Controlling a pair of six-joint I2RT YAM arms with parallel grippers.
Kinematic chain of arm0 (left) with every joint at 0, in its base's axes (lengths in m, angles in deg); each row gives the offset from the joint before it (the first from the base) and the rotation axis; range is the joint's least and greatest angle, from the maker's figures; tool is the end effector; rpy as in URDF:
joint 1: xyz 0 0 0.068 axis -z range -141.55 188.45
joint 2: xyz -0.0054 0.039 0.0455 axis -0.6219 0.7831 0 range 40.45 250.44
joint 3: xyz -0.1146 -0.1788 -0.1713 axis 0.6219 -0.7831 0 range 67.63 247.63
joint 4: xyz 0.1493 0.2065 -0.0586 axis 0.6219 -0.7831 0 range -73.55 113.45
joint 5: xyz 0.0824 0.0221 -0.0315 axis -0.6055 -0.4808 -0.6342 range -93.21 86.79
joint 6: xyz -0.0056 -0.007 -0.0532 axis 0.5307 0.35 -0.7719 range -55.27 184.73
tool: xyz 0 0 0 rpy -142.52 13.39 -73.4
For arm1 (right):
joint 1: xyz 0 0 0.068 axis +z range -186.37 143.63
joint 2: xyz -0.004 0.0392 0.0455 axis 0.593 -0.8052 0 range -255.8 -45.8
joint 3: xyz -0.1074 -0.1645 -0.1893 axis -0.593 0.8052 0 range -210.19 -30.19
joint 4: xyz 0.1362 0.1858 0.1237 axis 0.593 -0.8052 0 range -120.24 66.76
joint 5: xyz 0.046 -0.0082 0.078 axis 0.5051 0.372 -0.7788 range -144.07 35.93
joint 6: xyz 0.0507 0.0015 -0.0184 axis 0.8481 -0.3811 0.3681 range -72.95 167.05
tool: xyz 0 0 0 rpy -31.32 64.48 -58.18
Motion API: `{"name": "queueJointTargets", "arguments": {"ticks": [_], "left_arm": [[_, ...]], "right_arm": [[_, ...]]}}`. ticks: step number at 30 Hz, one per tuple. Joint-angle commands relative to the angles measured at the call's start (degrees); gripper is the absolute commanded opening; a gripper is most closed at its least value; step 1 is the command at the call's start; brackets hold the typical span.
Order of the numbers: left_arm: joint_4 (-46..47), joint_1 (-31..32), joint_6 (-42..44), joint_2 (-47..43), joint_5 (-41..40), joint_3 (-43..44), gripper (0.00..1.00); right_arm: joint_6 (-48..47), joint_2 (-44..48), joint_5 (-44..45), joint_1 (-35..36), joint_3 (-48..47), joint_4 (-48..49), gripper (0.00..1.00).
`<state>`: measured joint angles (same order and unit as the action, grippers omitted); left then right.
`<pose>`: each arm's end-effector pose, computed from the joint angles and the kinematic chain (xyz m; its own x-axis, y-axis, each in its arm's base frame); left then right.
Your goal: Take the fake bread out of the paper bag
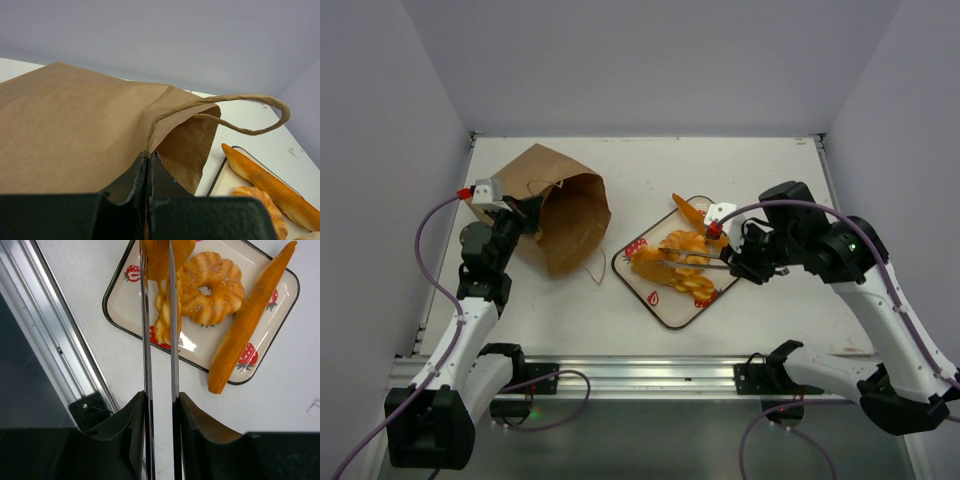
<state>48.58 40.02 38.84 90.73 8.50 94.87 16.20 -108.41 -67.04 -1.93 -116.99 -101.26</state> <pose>0.2088 -0.0129 0.2799 -0.0675 -0.4259 -0.9022 0.2222 0.8752 -0.4298 0.1287 0.0982 0.4153 -0.2329 -0.7657 -0.5996 -0.9083 0.3915 -0.1471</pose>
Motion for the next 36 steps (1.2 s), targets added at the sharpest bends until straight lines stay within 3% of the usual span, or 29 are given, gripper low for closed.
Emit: {"name": "queueJointTargets", "arguments": {"ticks": [1, 16, 25, 36], "left_arm": [[1.33, -0.24, 0.93, 0.25, -0.63, -0.26, 0.00], [0.28, -0.33, 1.54, -0.01, -0.72, -0.70, 0.00], [-0.87, -0.24, 2.33, -0.27, -0.89, -0.88, 0.00], [-0.16, -0.33, 1.99, 0.61, -0.45, -1.05, 0.00]], "right_arm": [[0.79, 4.24, 0.66, 0.11, -0.74, -13.04, 0.00], [-3.60, 16.29, 7.26, 0.19, 6.82, -13.12, 0.00], [-0.35, 15.42, -1.34, 2.48, 16.31, -13.21, 0.00], [-0.61, 11.37, -2.50, 3.45, 17.98, -13.12, 0.00]]}}
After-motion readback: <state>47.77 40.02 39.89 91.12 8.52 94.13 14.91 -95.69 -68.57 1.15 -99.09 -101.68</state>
